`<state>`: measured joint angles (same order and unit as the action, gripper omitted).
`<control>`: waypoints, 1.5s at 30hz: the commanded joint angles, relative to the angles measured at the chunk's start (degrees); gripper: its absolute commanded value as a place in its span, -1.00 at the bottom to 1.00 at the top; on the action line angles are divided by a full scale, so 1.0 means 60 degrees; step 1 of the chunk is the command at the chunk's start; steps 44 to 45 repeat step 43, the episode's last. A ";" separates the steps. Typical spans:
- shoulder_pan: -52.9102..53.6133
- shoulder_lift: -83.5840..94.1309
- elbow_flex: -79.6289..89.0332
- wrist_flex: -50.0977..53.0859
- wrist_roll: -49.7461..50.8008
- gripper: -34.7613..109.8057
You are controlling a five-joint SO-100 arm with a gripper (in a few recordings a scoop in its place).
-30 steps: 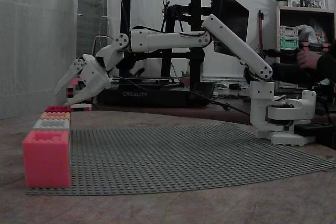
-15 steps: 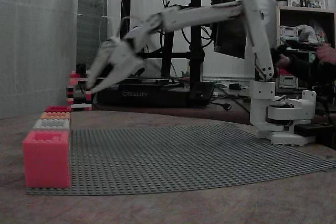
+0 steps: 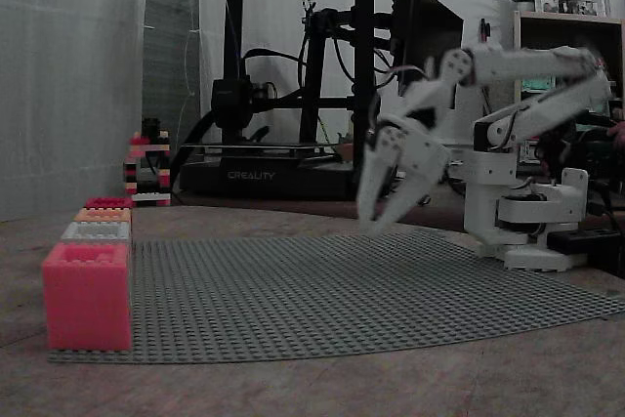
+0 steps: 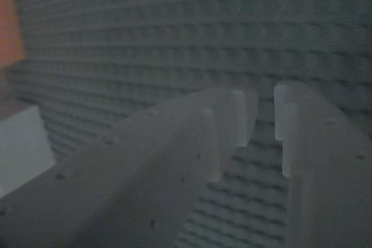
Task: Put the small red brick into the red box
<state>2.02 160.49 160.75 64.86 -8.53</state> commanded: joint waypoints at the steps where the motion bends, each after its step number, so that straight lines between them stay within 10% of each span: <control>1: -0.0103 0.2241 0.0337 0.1011 0.0264 -0.52; 45: -0.0674 0.3999 0.0527 0.2607 0.1289 -0.52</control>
